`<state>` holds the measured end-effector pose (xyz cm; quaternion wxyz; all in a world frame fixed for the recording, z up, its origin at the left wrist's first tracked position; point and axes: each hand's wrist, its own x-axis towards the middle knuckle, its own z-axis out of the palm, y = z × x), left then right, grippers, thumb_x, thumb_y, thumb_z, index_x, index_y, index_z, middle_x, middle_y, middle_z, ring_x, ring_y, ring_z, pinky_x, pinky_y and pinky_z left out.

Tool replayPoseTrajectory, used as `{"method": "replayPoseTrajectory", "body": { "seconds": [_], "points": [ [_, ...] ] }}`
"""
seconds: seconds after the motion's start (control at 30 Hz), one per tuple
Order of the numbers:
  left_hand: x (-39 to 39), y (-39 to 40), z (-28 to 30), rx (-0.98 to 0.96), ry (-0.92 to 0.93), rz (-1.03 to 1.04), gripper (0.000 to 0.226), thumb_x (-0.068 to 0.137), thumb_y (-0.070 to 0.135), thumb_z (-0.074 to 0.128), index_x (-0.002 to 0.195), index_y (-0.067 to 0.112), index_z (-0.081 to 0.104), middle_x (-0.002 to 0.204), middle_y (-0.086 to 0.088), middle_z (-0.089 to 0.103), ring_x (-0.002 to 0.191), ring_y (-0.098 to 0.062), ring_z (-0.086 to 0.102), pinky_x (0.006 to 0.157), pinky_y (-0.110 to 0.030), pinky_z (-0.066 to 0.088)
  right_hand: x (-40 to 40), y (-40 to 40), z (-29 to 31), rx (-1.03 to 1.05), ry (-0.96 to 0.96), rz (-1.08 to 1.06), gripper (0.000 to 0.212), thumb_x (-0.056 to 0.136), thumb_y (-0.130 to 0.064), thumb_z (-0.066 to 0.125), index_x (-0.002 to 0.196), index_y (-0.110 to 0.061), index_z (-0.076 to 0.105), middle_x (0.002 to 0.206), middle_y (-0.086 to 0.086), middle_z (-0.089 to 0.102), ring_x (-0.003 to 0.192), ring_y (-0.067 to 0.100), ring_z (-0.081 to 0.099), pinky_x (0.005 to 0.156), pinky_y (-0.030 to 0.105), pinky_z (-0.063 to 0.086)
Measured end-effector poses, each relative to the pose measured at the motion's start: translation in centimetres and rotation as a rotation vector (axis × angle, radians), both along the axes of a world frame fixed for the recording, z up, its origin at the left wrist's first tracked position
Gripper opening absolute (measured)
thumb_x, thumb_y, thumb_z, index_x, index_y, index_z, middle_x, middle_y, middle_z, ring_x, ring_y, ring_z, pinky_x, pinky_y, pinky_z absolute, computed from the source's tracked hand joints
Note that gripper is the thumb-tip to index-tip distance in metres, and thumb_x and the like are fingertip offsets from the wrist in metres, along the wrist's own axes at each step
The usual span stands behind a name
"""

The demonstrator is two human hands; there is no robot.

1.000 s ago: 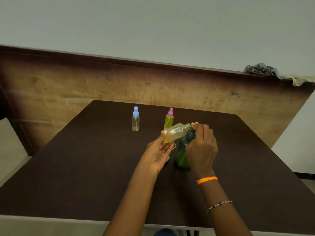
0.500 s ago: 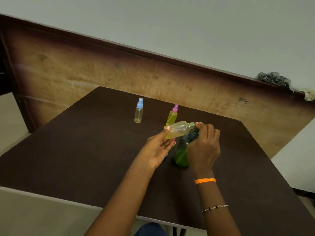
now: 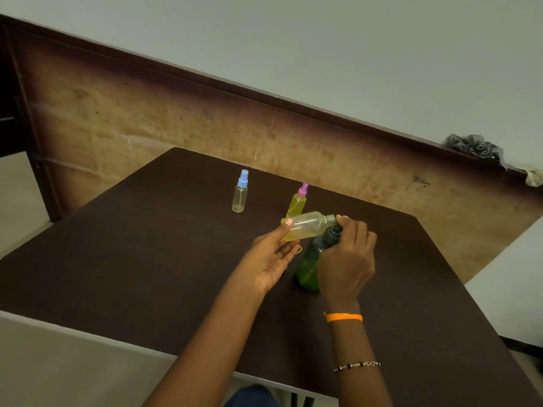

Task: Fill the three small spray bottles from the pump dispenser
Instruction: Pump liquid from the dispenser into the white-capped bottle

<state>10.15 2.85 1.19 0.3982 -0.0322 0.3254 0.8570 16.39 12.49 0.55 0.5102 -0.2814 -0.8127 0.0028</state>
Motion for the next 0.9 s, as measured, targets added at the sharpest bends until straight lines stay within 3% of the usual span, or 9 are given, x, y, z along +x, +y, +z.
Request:
{"method": "replayPoseTrajectory", "body": {
  "seconds": [0.23,0.37,0.47,0.67,0.77,0.9],
  "points": [
    [0.1,-0.4,0.7,-0.007,0.028,-0.006,0.010,0.087,0.014,0.061,0.094,0.006,0.059,0.098,-0.012,0.062,0.094,-0.020,0.059,0.091,-0.031,0.045,0.5,0.4,2.5,0.015,-0.060,0.014,0.033,0.079,-0.009,0.035,0.084,-0.005,0.066,0.081,0.008,0.062,0.077,0.029,0.049,0.059,0.035,0.041],
    [0.1,-0.2,0.7,-0.003,0.027,0.002,0.011,0.088,0.015,0.061,0.095,0.007,0.059,0.098,-0.012,0.062,0.094,-0.020,0.059,0.090,-0.030,0.045,0.4,0.3,2.6,-0.084,-0.070,0.086,0.030,0.078,0.004,0.046,0.099,-0.004,0.065,0.095,0.011,0.061,0.086,0.030,0.048,0.064,0.041,0.047],
    [0.2,-0.1,0.4,0.000,0.009,0.010,0.010,0.088,0.015,0.060,0.095,0.007,0.060,0.098,-0.012,0.063,0.094,-0.020,0.059,0.091,-0.030,0.045,0.5,-0.3,0.6,-0.043,-0.097,-0.009,0.035,0.081,-0.005,0.038,0.106,-0.003,0.062,0.094,0.009,0.059,0.080,0.027,0.051,0.060,0.036,0.045],
    [0.3,0.0,0.4,0.023,-0.023,0.002,0.012,0.087,0.015,0.062,0.095,0.007,0.060,0.100,-0.013,0.062,0.095,-0.020,0.059,0.091,-0.030,0.045,0.6,-0.1,2.6,0.022,-0.126,-0.035,0.032,0.076,-0.004,0.037,0.089,-0.005,0.066,0.084,0.008,0.062,0.078,0.030,0.051,0.061,0.036,0.042],
    [0.4,-0.1,0.7,0.019,-0.009,-0.001,0.011,0.088,0.016,0.060,0.094,0.007,0.060,0.097,-0.011,0.062,0.092,-0.019,0.059,0.093,-0.030,0.044,0.8,0.2,3.6,-0.036,-0.176,0.024,0.028,0.076,0.004,0.049,0.096,-0.003,0.067,0.093,0.010,0.064,0.088,0.031,0.049,0.072,0.039,0.040],
    [0.2,0.0,0.4,0.015,-0.026,0.006,0.012,0.088,0.016,0.061,0.095,0.007,0.059,0.097,-0.012,0.062,0.092,-0.019,0.059,0.092,-0.030,0.045,0.5,-0.1,1.2,-0.015,-0.076,0.024,0.039,0.077,-0.002,0.041,0.104,-0.006,0.067,0.098,0.005,0.066,0.084,0.024,0.047,0.063,0.033,0.041]
  ]
}}
